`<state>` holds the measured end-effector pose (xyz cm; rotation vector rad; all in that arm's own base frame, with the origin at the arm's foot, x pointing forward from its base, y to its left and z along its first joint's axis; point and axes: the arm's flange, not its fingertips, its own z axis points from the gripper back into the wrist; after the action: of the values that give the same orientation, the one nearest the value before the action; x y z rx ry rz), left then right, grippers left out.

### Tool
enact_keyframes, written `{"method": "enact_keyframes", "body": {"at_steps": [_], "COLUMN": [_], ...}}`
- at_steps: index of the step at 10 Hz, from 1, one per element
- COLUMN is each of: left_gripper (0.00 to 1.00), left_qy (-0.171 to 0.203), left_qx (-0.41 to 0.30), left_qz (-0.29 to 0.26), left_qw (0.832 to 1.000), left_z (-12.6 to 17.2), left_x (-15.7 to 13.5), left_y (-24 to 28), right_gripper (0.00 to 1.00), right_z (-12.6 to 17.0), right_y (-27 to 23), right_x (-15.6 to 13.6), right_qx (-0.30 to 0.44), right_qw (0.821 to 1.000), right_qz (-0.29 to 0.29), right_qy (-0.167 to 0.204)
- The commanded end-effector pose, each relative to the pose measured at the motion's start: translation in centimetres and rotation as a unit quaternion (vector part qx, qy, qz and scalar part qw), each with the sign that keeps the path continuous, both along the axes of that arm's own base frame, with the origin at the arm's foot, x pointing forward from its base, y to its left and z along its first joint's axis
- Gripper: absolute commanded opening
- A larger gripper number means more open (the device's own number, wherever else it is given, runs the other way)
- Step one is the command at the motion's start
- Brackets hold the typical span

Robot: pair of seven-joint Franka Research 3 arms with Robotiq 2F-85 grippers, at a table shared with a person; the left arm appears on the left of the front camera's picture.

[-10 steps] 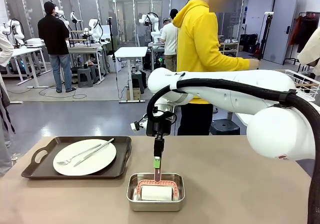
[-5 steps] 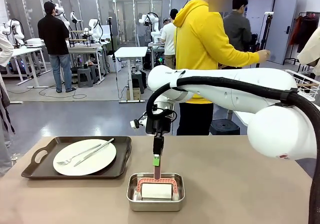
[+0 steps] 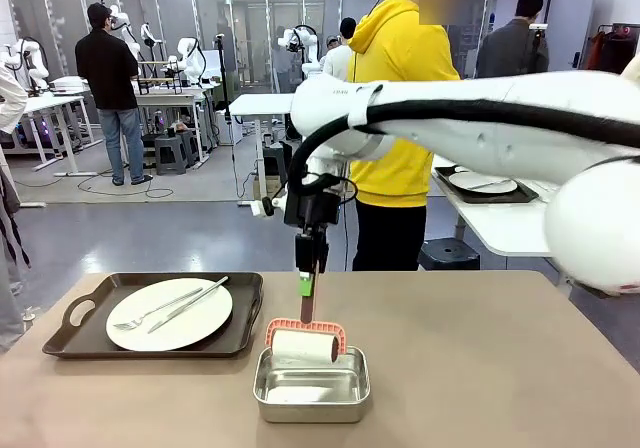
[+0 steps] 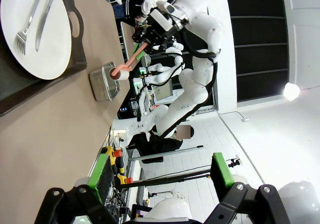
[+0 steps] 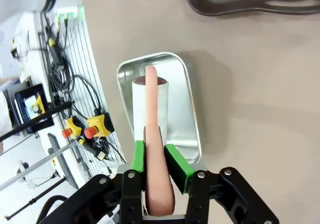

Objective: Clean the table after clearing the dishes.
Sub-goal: When the left (or right) Handle tray is removed, use the left hand (or right hand) to clean the left (or right) side of the table with the Lint Roller.

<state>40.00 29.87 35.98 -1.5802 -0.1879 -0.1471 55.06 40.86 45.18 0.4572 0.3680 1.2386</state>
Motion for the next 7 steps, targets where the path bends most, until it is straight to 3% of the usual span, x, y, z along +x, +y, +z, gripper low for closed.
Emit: {"method": "enact_keyframes", "body": {"at_steps": [1,4,7], "left_gripper": [1.00,1.00,1.00], "left_qy": [0.001,0.001,0.001], "left_qx": [0.002,0.002,0.002], "left_qz": [0.003,0.003,0.003], "left_qw": [1.000,1.000,1.000], "left_z": [0.1,0.1,0.1], "left_x": [-0.2,-0.2,-0.2], "left_y": [0.1,0.1,0.1], "right_gripper": [0.00,0.00,0.00], "right_z": [1.5,4.8,5.8], "right_y": [-2.6,-4.9,-3.7], "right_x": [-4.1,-5.7,-3.2], "right_qx": [-0.035,0.003,-0.010], "right_qw": [0.998,0.993,0.995], "right_qz": [-0.052,-0.087,-0.071], "right_qy": [-0.024,-0.074,-0.063]}}
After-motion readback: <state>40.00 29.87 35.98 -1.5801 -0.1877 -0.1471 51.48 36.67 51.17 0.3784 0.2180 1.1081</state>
